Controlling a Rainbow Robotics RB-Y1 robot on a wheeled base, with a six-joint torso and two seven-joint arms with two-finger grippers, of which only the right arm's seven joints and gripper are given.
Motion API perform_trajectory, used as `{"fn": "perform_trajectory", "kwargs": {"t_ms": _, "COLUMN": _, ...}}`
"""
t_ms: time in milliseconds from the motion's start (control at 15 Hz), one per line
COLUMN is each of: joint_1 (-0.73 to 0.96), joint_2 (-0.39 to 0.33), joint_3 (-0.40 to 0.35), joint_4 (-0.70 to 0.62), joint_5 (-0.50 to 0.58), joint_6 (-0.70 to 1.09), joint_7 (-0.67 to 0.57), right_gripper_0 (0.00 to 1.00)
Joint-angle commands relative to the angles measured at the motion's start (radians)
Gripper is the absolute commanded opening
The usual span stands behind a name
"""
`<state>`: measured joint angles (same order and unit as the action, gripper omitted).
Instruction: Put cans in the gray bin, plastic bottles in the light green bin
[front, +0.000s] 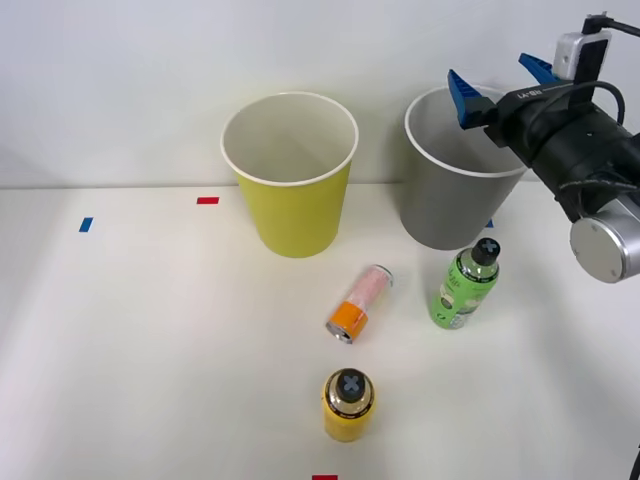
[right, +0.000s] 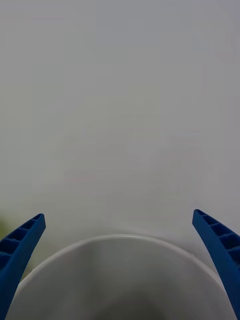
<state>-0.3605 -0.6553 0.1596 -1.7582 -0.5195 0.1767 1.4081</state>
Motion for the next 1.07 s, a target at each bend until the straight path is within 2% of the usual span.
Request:
{"fn": "perform_trajectory", "kwargs": {"t_ms": 67, "joint_1": 0.095, "joint_2": -0.01, "joint_3": -0.003, "joint_4": -0.083, "joint_5": -0.001, "joint_6": -0.069, "joint_7": -0.001, "right_gripper_0": 1.0}}
{"fn": "perform_trajectory", "kwargs": {"t_ms": 333, "joint_1": 0.324, "joint_2": -0.02, "joint_3": -0.107, "joint_4": -0.3, "joint_5": -0.01, "joint_6": -0.109, "joint_7": -0.017, "right_gripper_0": 1.0}}
{"fn": "perform_trajectory", "kwargs": {"t_ms": 467, "joint_1": 0.426, "joint_2": -0.02, "joint_3": -0.146, "joint_4": -0.36, "joint_5": -0.011, "joint_6": -0.158, "joint_7": -0.02, "right_gripper_0": 1.0}}
{"fn": "perform_trajectory", "kwargs": {"t_ms": 800, "joint_1": 0.723, "joint_2": -0.001, "joint_3": -0.176, "joint_4": -0.388, "joint_5": 0.001, "joint_6": -0.411, "joint_7": -0.008, "right_gripper_0": 1.0}}
{"fn": "perform_trajectory", "kwargs": {"t_ms": 933, "joint_1": 0.822, "joint_2": 0.011, "joint_3": -0.176, "joint_4": -0.388, "joint_5": 0.001, "joint_6": -0.46, "joint_7": -0.006, "right_gripper_0": 1.0}}
{"fn": "perform_trajectory", "kwargs": {"t_ms": 1067, "joint_1": 0.894, "joint_2": 0.052, "joint_3": -0.176, "joint_4": -0.386, "joint_5": -0.002, "joint_6": -0.471, "joint_7": -0.011, "right_gripper_0": 1.0}}
